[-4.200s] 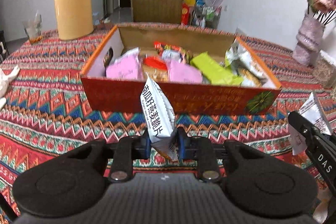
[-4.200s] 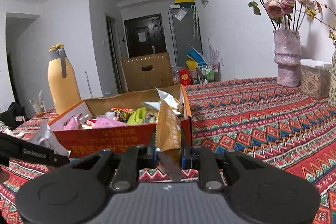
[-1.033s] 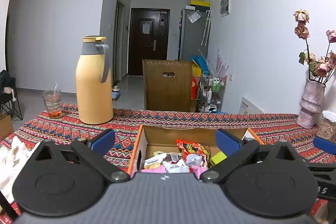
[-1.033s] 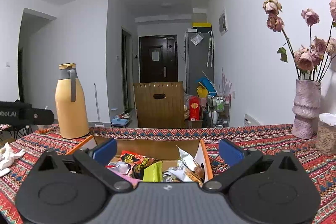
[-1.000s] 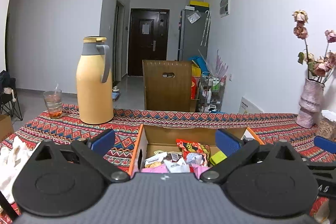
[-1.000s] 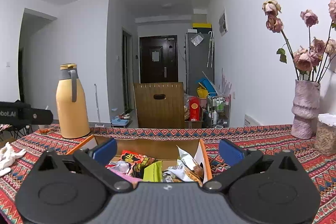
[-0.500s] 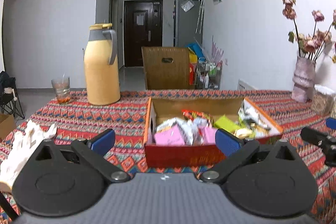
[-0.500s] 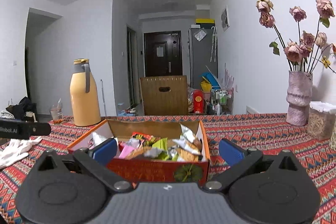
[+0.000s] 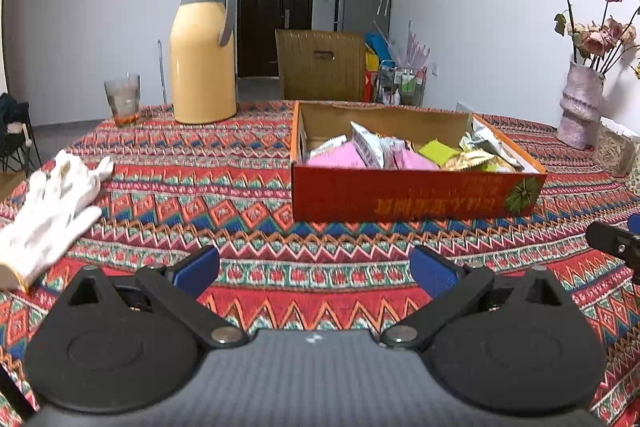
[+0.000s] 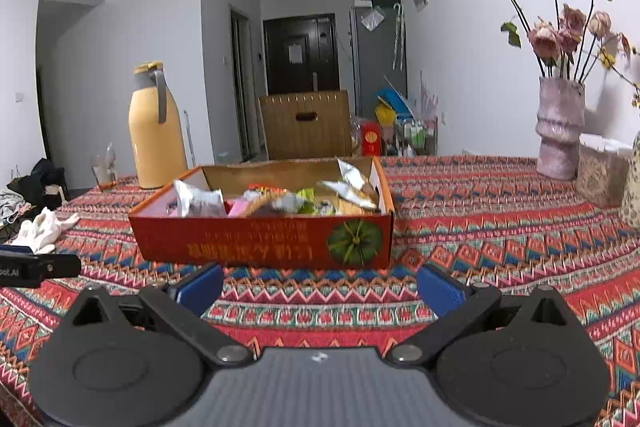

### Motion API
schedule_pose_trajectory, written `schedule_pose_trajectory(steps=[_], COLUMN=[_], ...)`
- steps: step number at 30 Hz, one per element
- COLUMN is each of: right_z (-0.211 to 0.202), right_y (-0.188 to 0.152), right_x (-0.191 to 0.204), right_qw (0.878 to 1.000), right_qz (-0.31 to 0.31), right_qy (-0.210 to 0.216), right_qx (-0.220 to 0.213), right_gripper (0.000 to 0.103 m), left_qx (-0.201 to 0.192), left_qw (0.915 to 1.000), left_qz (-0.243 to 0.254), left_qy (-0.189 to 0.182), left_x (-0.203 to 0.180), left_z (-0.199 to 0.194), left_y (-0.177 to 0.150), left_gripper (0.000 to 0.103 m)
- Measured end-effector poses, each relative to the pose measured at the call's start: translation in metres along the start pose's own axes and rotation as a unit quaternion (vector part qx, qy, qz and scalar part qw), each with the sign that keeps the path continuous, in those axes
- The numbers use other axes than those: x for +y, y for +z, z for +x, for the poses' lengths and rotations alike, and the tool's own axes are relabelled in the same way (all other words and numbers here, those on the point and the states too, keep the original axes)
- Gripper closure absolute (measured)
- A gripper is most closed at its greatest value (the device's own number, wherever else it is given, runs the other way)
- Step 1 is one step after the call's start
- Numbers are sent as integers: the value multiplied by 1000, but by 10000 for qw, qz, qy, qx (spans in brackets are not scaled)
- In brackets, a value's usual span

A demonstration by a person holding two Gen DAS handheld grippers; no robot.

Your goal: Organize snacks

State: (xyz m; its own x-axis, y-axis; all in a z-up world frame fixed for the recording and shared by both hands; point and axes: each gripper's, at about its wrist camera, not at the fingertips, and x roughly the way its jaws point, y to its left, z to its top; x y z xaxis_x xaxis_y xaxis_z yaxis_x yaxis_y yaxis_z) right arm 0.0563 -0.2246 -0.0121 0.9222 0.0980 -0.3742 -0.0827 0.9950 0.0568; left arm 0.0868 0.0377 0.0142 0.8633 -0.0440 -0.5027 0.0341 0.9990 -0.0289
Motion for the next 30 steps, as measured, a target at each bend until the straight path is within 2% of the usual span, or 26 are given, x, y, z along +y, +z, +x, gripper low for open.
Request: schedule_pose_trajectory(steps=[10,30], right_z=[-1,4], right_y=[-8,-13], right_x=[2,7], right_qw=[9999,9997], right_qz=[26,4], right_qy=[-37,89], right_qx=[141,247], right_gripper=[0,0], left_qx=[111,167], left_qw=[9996,9995], left_qz=[-127,-50], left_qy=[-212,-276], left_x=[-3,-12], left_z=[1,3], left_y=[-10,-12], left_gripper=[0,0])
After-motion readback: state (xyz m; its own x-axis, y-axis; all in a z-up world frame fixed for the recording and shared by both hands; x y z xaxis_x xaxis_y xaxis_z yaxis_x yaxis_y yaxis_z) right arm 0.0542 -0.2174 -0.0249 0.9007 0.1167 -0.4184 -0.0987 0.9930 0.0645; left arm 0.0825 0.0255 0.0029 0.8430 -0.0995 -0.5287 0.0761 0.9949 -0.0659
